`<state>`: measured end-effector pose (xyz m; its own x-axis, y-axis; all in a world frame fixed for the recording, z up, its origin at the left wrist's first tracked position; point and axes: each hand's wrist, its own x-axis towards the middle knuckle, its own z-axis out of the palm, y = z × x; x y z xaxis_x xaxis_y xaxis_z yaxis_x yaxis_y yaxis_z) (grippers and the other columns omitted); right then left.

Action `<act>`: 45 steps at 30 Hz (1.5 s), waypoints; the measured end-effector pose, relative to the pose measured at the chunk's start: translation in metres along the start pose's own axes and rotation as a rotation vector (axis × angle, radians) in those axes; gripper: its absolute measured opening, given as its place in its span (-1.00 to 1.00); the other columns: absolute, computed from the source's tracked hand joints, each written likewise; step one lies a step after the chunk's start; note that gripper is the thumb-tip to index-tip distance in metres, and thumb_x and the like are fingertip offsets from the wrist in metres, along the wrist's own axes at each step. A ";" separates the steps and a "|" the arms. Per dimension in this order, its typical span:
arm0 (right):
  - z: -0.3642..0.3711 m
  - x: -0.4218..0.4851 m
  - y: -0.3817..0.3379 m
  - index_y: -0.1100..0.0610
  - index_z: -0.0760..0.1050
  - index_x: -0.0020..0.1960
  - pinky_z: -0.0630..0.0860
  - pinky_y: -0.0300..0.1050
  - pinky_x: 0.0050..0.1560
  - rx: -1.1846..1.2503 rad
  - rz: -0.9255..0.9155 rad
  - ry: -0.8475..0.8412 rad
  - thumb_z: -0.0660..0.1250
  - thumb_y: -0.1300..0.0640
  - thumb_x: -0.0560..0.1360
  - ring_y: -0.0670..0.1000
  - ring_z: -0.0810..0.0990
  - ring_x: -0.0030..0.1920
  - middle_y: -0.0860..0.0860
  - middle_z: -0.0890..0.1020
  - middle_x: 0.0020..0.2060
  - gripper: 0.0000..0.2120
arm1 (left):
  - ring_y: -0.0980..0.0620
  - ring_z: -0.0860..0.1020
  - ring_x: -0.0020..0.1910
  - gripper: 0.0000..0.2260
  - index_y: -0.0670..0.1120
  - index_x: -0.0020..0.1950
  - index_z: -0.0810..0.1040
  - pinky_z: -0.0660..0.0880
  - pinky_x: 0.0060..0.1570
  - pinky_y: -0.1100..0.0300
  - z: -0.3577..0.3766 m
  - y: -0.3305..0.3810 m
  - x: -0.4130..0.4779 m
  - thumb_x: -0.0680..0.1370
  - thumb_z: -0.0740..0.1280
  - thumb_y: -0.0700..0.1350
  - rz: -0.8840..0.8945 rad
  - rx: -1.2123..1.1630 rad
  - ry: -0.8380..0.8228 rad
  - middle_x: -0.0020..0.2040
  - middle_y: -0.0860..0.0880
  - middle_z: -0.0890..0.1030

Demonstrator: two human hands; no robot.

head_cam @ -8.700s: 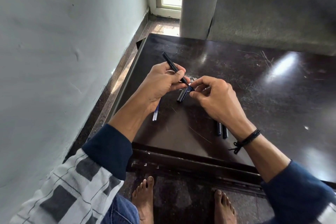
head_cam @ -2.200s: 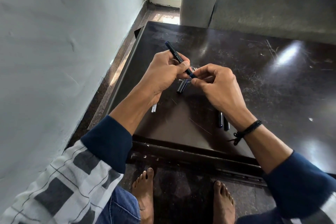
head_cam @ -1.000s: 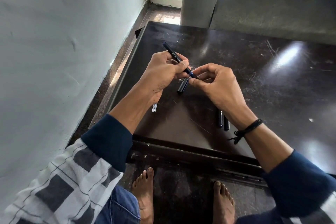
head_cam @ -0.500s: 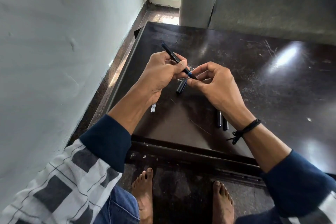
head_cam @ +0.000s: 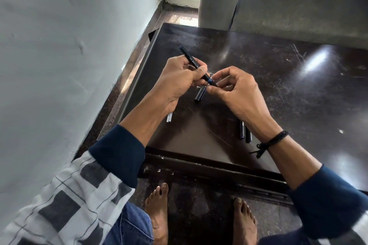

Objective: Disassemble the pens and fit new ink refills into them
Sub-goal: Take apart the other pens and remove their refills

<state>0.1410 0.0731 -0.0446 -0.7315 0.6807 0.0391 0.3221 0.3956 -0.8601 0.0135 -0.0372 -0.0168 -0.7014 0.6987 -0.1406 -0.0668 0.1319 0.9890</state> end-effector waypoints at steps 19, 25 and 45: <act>-0.001 -0.001 -0.001 -0.05 0.62 -0.04 0.49 -0.29 -0.21 -0.027 0.000 0.019 0.58 0.04 0.45 -0.21 0.58 -0.28 -0.10 0.68 -0.22 -0.84 | 0.09 0.66 -0.27 -0.95 -0.26 0.02 0.61 0.64 -0.13 0.26 0.000 0.000 0.000 0.59 0.37 -0.32 0.005 0.001 0.004 -0.15 -0.14 0.65; 0.000 -0.001 -0.002 -0.05 0.62 -0.11 0.48 -0.28 -0.22 -0.012 0.009 0.025 0.53 0.08 0.49 -0.25 0.55 -0.31 -0.13 0.68 -0.24 -0.90 | 0.07 0.66 -0.26 -0.97 -0.24 -0.01 0.62 0.63 -0.14 0.26 0.000 -0.001 0.000 0.59 0.38 -0.31 0.007 -0.008 0.002 -0.16 -0.14 0.65; 0.001 -0.001 -0.002 -0.06 0.60 -0.09 0.59 -0.05 -0.10 0.001 0.012 -0.015 0.47 0.11 0.55 -0.04 0.68 -0.18 -0.07 0.71 -0.20 -0.90 | 0.07 0.67 -0.25 -0.96 -0.23 -0.02 0.61 0.62 -0.16 0.28 0.000 -0.002 0.000 0.59 0.37 -0.31 0.008 -0.018 -0.017 -0.18 -0.11 0.66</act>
<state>0.1408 0.0708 -0.0431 -0.7366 0.6759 0.0216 0.3299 0.3871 -0.8610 0.0132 -0.0373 -0.0187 -0.6899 0.7116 -0.1330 -0.0737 0.1137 0.9908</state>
